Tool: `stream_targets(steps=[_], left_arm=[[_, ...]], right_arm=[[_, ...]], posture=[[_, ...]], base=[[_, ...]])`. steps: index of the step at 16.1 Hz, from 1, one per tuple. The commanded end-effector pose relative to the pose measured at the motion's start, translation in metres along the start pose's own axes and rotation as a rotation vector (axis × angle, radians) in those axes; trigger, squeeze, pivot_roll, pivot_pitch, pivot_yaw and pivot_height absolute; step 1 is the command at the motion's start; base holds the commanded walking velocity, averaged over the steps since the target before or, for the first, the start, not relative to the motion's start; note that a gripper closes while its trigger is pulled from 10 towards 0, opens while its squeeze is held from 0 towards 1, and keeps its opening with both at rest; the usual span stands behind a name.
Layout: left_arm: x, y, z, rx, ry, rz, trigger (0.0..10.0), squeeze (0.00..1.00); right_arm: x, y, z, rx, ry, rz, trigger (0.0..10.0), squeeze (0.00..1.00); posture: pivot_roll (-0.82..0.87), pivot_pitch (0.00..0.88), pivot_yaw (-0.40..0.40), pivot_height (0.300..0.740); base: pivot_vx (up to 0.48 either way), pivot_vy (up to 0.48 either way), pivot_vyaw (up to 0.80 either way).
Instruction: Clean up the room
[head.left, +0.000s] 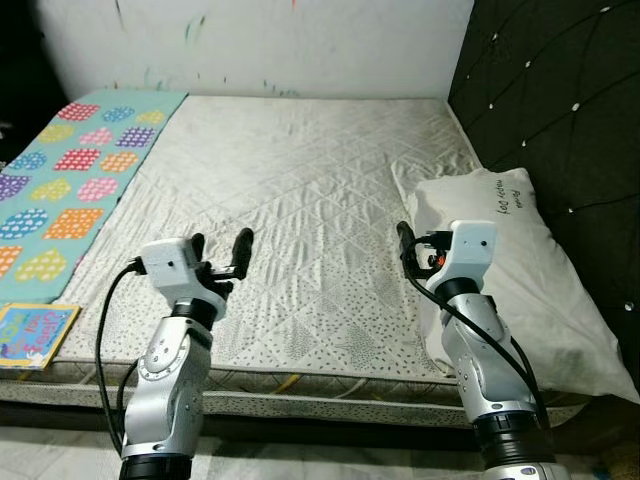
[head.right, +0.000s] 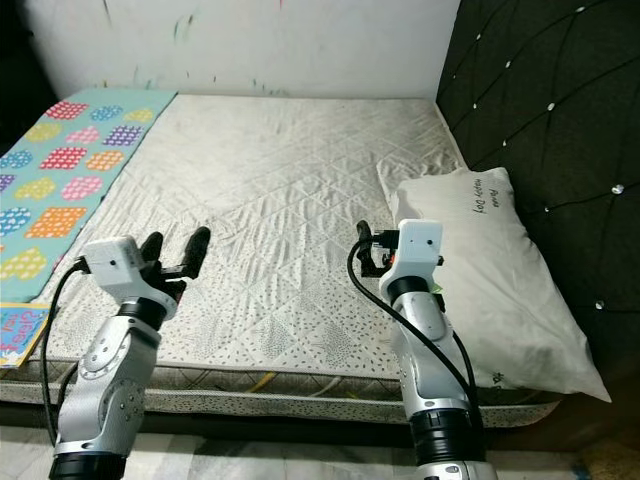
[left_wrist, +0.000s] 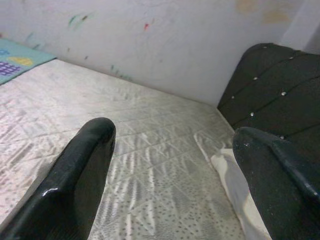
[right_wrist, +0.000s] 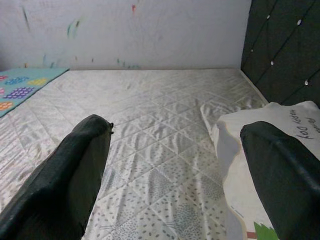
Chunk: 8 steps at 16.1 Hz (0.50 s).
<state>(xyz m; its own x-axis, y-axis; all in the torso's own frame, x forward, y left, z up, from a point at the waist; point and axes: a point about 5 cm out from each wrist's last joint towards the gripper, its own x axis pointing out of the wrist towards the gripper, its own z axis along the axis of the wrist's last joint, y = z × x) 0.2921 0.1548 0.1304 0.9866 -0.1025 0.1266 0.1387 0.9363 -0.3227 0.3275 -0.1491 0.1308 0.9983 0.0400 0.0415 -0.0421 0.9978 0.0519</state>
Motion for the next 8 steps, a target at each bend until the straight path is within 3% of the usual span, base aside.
stream_targets(steps=[1,8], left_arm=[[-0.0022,0.004,-0.0047,0.012,0.025,0.016,10.0,0.0],[-0.0004,0.0034,-0.0049,0.016,0.026,0.013,10.0,0.0]], right_arm=[[0.0005,0.0022,0.0027,0.001,-0.011,0.012,10.0,0.0],[0.0011,0.0058,0.0082,-0.008,-0.036,0.03,10.0,0.0]], posture=[[-0.18,0.012,0.02,0.74],[-0.18,0.007,0.022,0.74]], base=[[0.0,0.0,0.0],[0.0,0.0,0.0]])
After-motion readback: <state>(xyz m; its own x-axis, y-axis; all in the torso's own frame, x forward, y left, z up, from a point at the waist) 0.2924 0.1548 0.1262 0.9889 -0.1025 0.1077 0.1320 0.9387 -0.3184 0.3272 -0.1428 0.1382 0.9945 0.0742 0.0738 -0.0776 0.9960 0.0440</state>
